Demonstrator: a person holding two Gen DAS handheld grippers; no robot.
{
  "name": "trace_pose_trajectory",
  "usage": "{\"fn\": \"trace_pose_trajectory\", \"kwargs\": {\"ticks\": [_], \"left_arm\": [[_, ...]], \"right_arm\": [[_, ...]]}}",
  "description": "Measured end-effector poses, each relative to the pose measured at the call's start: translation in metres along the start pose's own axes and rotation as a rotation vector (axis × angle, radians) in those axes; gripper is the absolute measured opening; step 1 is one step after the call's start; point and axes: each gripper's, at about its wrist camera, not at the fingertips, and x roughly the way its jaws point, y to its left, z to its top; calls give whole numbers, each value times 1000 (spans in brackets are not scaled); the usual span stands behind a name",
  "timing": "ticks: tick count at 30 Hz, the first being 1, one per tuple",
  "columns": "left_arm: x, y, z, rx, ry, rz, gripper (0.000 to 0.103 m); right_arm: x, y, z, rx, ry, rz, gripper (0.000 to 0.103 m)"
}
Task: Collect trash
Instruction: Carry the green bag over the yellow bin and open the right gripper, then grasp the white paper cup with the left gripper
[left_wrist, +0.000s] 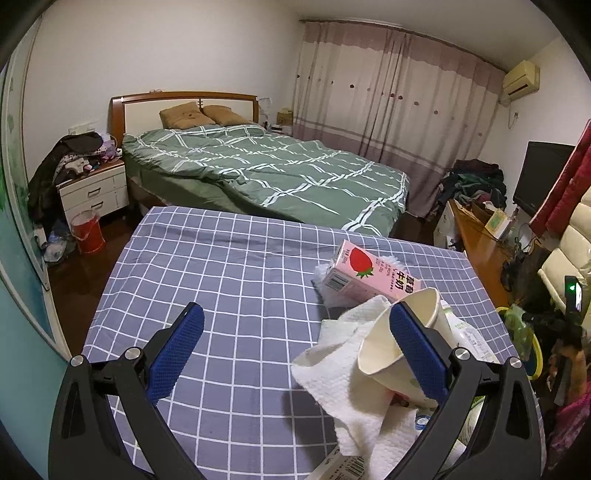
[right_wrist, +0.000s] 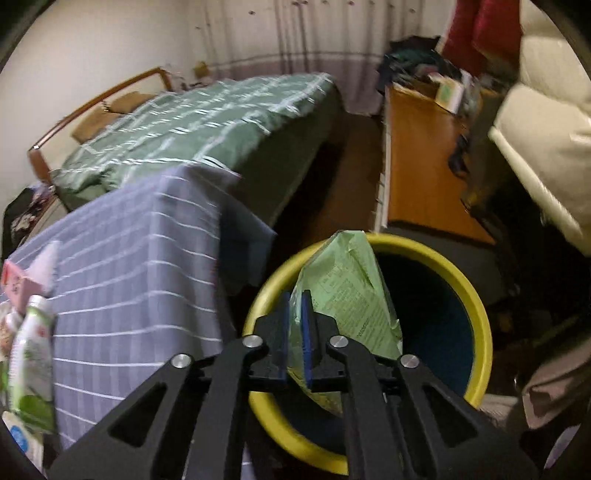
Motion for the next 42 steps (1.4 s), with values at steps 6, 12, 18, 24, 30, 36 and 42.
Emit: {"fn": "trace_pose_trajectory", "kwargs": {"ticks": [6,12,18,24,30,36,42], "left_arm": [[-1,-2,0,-1,4,-14,99],[-2,-8,-1,13,15,-56,99],[5,-22,-5,-8,118,-242,99],[7,-42,-15,-18,198,-316,99],[18,-51,-17,-33,262,-294,99],[44,-52,-12,-63,378,-303,99],[66,-64,-7,-81,433,-288,99]], "right_arm": [[-8,-19,-12,64,-12,-17,26],[-29,-16,-26,78,-32,7,32],[-35,-9,-32,74,-33,25,34],[-43,-3,-31,62,-47,33,35],[-44,1,-32,55,-51,59,35],[-43,-3,-36,62,-46,80,36],[-42,-15,-39,84,-47,95,40]]}}
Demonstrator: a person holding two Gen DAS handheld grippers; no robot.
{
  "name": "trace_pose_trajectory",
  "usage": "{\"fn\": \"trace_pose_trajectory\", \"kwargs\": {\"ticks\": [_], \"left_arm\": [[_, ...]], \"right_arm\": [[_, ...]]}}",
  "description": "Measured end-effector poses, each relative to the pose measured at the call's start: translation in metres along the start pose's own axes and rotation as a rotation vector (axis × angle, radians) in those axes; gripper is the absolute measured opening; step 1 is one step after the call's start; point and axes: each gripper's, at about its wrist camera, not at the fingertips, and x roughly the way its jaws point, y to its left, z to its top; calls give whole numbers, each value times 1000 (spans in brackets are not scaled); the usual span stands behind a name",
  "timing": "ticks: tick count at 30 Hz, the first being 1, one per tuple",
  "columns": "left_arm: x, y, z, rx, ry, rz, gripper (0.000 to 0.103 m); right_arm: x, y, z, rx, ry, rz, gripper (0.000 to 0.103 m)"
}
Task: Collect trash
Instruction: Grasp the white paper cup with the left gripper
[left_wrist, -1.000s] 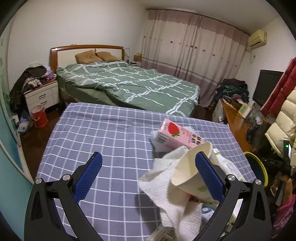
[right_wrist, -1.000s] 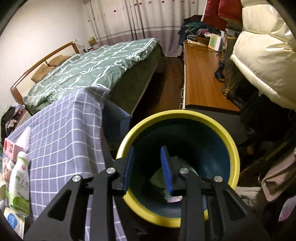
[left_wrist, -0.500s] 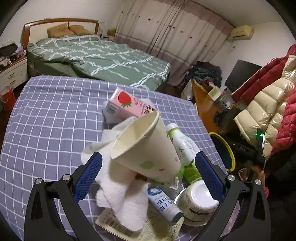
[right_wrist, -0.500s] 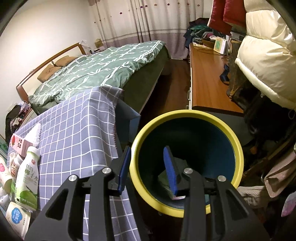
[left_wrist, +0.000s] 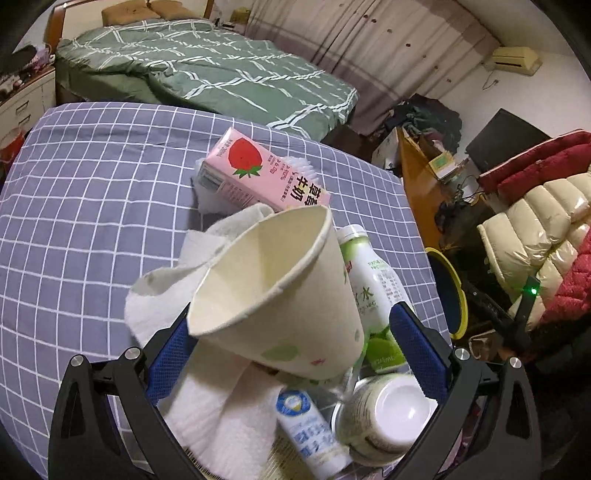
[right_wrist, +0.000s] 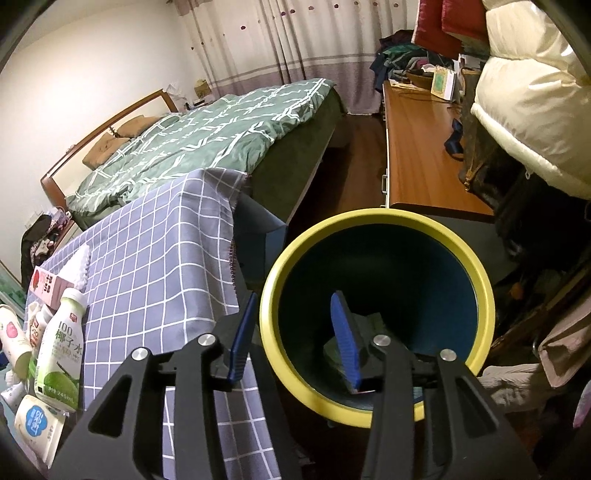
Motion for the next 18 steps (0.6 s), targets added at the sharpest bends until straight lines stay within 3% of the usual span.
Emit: {"fn": "trace_pose_trajectory", "kwargs": {"ticks": [4,11,14,18], "left_arm": [[10,-10,13,6,12,28,99],[36,-31,35,100,30,184,98],[49,-38,39,142,66,230,79],[53,-42,40,177,83,237,68]], "right_arm": [[0,-6,-1,13,-2,14,41],[0,-13,-4,21,-7,32,41],[-1,-14,-5,26,-8,35,41],[-3,-21,-7,36,-14,39,41]]}}
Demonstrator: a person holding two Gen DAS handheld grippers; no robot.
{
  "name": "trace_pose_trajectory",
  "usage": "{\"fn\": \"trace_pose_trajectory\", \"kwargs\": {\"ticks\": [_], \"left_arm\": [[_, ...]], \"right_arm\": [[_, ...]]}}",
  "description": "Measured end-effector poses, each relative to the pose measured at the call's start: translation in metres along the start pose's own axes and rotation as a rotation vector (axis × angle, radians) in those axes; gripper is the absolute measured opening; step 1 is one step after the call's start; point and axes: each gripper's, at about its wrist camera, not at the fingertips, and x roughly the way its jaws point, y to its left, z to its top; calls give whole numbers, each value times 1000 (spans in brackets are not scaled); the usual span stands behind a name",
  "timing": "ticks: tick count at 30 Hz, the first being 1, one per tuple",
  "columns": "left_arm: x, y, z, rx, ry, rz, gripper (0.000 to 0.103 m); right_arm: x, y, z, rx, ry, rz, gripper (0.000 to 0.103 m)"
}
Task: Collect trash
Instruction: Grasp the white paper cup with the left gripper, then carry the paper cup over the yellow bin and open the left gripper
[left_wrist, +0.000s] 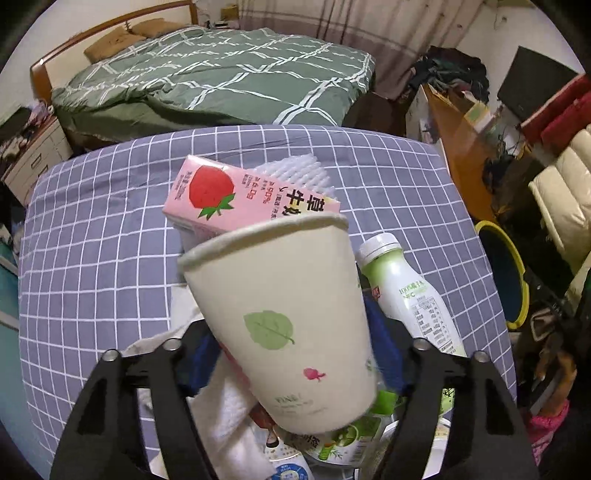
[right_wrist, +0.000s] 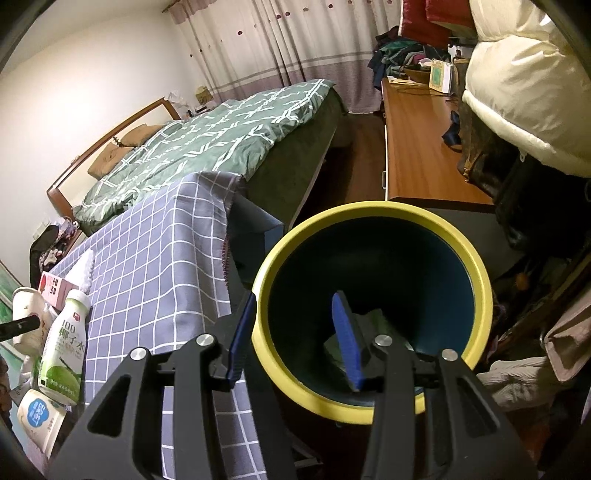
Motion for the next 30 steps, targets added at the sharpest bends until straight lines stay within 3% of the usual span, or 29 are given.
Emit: {"fn": "trace_pose_trajectory", "kwargs": {"ticks": [11,16,23,30], "left_arm": [[-59,-15,0,55,-112,-44,66],[-93,-45,0,124,-164,-75,66],[-102,-139,-12,278,-168,-185,66],[-71,-248,-21,425,-117,-241,66]], "right_arm": [[-11,-14,-3,28,-20,16,41],[-25,-20,-7,28,-46,14,41],[-56,-39,-16,25,-104,-52,41],[-86,-77,-31,52,-164,-167,41]]}}
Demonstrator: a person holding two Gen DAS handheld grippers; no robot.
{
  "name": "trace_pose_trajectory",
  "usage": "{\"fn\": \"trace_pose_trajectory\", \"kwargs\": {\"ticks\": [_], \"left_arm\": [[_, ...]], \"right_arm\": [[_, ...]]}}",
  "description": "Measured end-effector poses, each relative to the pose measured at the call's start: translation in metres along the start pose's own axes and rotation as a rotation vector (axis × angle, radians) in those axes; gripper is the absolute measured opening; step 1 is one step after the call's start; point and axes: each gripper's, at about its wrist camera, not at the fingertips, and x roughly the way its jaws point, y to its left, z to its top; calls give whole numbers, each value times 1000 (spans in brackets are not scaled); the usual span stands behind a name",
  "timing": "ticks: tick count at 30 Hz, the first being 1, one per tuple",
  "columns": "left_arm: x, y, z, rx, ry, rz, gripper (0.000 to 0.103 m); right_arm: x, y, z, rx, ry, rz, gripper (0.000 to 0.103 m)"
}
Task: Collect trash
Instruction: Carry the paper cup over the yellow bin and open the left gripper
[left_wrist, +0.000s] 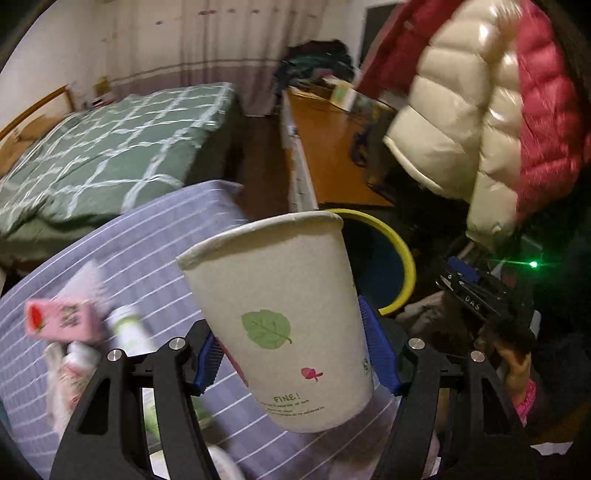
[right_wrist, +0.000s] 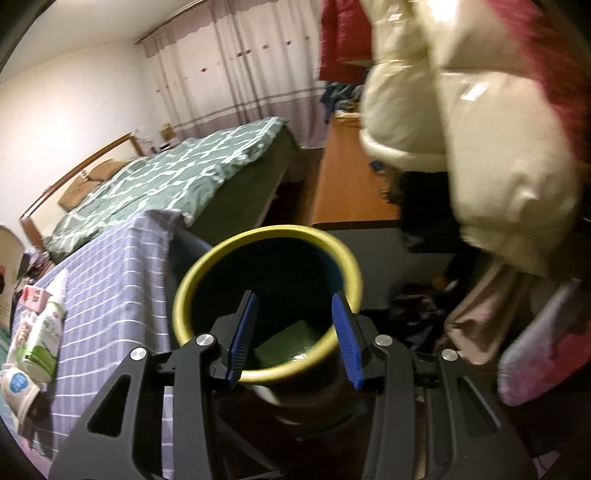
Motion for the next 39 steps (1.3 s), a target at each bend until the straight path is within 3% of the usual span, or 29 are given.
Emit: {"fn": "trace_pose_trajectory", "kwargs": {"ticks": [6,18,21,22,23,28,33,39], "left_arm": [[64,-56,17,15,40,-23,66],[178,-97,41,-5,141,-29,67],[190,-101,45,-14,155,-33,76],[189,-101,45,-19,150,-35,87],[186,-101,45,-22,138,-37,89],[145,-90,42,-33,101,-77,90],[73,-59,29,-61,15,-107,96],[-12,7,3,-118,-117,-25,98]], "right_arm": [[-10,-25,-10,6,-27,-64,41],[-12,-51,-23,19,-26,-121,41],[-10,-52,-22,21,-21,-123,42],[-9,-51,-22,22,-20,-121,43],[-9,-50,-21,21,-20,-121,45],[-5,-41,-21,15,-12,-104,47],[-4,-23,-23,-10,3,-75,47],[-4,19,-26,-82,29,-5,47]]}}
